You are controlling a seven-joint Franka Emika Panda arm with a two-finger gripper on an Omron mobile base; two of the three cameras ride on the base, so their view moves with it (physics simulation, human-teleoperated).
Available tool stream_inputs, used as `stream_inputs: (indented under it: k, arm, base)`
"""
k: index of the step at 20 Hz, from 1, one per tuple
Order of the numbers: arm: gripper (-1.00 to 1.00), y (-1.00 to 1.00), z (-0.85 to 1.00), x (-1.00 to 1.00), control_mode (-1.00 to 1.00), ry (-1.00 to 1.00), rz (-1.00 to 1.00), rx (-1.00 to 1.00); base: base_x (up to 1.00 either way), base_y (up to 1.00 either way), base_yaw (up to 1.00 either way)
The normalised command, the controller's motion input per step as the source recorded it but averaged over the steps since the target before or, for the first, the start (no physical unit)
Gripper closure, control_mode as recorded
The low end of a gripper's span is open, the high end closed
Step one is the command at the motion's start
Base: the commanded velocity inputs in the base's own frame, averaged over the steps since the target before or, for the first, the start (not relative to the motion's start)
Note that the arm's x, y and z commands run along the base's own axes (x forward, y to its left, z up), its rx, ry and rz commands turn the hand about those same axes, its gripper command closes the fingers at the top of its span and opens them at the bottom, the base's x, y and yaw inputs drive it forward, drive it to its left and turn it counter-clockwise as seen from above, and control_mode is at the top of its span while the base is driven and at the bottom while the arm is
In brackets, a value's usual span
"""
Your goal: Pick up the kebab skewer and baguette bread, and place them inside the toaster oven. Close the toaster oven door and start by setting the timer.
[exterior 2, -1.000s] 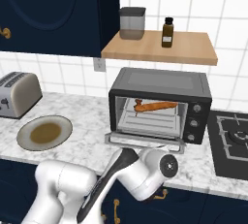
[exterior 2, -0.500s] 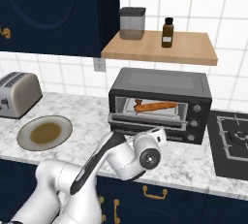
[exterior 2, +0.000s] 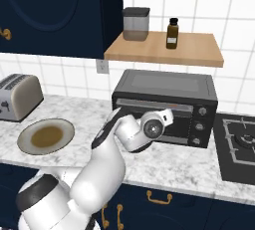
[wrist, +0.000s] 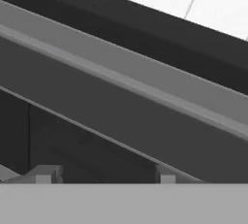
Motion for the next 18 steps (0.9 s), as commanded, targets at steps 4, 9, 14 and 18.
stream_inputs:
  k: [4, 9, 14, 18]
  arm:
    - [-1.0, -0.19, 0.26, 0.24, -1.0, 0.04, 0.0, 0.0]
    - [-1.0, -0.14, 0.19, -0.01, -1.0, 0.01, 0.0, 0.0]
    - [-1.0, -0.22, 0.64, -0.41, -1.0, 0.02, 0.0, 0.0]
    - [-1.0, -0.21, 0.54, -0.47, -1.0, 0.03, 0.0, 0.0]
  base:
    - [0.0, 0.0, 0.0]
    - [0.0, 0.0, 0.0]
    - [0.0, 0.0, 0.0]
    - [0.0, 0.0, 0.0]
